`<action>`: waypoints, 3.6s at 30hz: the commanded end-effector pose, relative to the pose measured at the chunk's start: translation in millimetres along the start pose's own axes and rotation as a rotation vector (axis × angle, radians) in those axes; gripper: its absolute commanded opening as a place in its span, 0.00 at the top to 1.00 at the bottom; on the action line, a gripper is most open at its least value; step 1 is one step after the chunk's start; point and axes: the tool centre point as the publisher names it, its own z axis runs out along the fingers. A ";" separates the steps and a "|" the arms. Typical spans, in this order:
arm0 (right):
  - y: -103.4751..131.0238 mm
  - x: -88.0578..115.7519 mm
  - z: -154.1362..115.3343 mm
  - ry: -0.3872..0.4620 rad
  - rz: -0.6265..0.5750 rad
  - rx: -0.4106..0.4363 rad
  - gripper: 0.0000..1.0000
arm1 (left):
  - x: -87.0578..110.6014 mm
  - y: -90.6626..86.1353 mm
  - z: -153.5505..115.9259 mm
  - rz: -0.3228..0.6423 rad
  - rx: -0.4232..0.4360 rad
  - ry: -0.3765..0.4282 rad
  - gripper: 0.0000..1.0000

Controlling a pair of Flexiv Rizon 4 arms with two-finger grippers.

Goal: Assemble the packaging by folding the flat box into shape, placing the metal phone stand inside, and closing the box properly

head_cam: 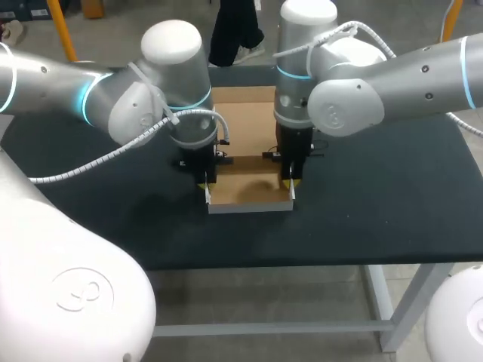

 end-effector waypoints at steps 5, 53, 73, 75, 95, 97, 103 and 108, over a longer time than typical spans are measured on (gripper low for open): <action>-0.7 -0.3 -2.1 -0.001 -0.013 -0.011 0.84 | -1.2 -1.5 5.4 -0.007 0.008 -0.313 1.00; -33.9 -34.0 -53.5 0.292 -0.607 -0.224 0.00 | -18.4 1.3 -10.7 -0.019 0.032 -0.260 1.00; -95.4 -76.4 -77.3 0.370 -1.299 -0.549 0.00 | -31.7 1.5 -12.5 0.030 0.007 -0.158 1.00; -101.4 -80.0 -78.1 0.368 -1.333 -0.577 0.00 | -32.7 1.6 -12.0 0.035 0.005 -0.170 1.00; -115.3 -88.4 -74.6 0.340 -1.425 -0.605 0.00 | -41.9 0.7 -2.3 0.042 0.039 -0.372 1.00; -115.4 -88.4 -74.2 0.337 -1.427 -0.602 0.00 | -43.5 -0.3 -1.8 0.042 0.040 -0.390 1.00; -114.3 -87.5 -72.6 0.334 -1.422 -0.589 0.00 | -48.4 -2.1 -1.6 0.044 0.043 -0.438 1.00; -113.5 -86.7 -71.6 0.333 -1.426 -0.586 0.00 | -50.6 -2.0 -1.0 0.034 0.038 -0.415 1.00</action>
